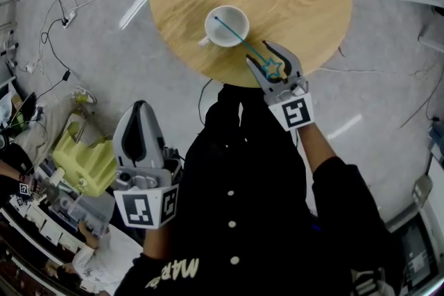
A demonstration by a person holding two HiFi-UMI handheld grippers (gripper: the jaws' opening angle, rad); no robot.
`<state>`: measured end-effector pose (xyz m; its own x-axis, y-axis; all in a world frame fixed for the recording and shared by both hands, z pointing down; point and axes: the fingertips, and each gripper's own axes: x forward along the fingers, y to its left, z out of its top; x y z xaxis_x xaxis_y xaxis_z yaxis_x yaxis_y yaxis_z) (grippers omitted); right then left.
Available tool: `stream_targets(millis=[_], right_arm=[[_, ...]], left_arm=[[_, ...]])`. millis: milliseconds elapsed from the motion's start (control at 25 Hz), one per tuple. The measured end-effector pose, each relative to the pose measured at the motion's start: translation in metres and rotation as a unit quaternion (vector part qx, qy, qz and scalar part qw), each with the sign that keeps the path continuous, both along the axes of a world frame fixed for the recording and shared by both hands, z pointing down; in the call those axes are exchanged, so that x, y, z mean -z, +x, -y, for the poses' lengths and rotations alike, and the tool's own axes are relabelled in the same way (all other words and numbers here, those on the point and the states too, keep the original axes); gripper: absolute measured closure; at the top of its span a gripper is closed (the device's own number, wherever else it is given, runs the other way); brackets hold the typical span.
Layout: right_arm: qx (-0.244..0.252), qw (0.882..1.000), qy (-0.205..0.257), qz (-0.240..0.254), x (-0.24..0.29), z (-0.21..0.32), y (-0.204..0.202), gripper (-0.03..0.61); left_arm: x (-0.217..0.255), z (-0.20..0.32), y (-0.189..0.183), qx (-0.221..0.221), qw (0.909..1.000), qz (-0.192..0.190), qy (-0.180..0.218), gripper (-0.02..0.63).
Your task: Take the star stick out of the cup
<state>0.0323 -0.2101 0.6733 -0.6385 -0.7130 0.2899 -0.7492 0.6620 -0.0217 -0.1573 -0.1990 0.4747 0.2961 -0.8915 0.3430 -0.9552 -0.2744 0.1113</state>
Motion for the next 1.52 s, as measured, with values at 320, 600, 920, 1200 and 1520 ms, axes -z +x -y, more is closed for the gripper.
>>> stream_targets(millis=[320, 600, 920, 1200, 1520], right_arm=[[0.015, 0.995, 0.092, 0.018, 0.022, 0.016, -0.011, 0.500], [0.018, 0.995, 0.093, 0.018, 0.026, 0.017, -0.015, 0.554], [0.020, 0.995, 0.097, 0.015, 0.033, 0.020, -0.022, 0.561], [0.017, 0.999, 0.032, -0.004, 0.046, 0.016, -0.019, 0.558], [0.019, 1.000, -0.011, -0.016, 0.086, 0.013, -0.010, 0.558]], left_arm=[[-0.006, -0.001, -0.004, 0.004, 0.9999, 0.005, -0.009, 0.618], [-0.005, 0.000, -0.004, 0.002, 0.9999, 0.004, -0.009, 0.618], [-0.001, 0.005, -0.005, 0.001, 1.0000, -0.001, -0.001, 0.618], [0.026, 0.009, -0.008, 0.004, 0.9995, -0.012, 0.029, 0.618], [0.061, 0.012, -0.016, 0.005, 0.9982, -0.019, 0.057, 0.618]])
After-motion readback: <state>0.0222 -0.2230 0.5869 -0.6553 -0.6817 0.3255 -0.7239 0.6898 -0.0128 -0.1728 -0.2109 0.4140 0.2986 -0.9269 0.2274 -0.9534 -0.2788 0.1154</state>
